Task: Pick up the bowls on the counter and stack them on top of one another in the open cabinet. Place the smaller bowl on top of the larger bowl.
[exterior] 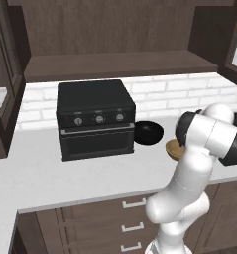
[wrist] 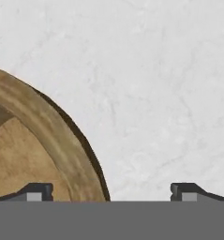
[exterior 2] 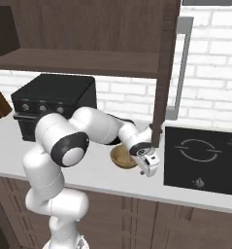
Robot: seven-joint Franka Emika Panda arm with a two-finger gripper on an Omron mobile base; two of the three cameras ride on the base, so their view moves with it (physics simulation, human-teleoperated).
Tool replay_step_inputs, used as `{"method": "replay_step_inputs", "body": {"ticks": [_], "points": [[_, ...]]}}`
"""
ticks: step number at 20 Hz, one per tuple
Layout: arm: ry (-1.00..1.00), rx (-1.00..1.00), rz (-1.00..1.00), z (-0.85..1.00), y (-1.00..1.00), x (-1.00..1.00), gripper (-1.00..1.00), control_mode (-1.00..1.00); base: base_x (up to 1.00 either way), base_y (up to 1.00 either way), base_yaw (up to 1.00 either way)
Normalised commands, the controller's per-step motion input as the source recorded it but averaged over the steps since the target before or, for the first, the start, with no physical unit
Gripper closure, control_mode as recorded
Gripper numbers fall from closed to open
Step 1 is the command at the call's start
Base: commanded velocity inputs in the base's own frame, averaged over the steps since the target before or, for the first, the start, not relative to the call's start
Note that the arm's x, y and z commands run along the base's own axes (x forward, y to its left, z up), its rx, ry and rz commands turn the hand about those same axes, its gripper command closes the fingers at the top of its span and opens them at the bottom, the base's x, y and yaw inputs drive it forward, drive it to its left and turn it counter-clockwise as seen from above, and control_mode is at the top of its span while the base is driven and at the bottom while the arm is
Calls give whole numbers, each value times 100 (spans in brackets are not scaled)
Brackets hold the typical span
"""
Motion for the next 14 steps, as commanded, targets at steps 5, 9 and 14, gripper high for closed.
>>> {"method": "replay_step_inputs", "body": {"ticks": [5,9,14], "points": [[0,0,-2,-15,-2,31,-100,-100,0,0,0],[0,0,-2,-24,1,21,100,-100,0,0,0],[0,0,0,-1,0,7,100,-100,0,0,0]]}}
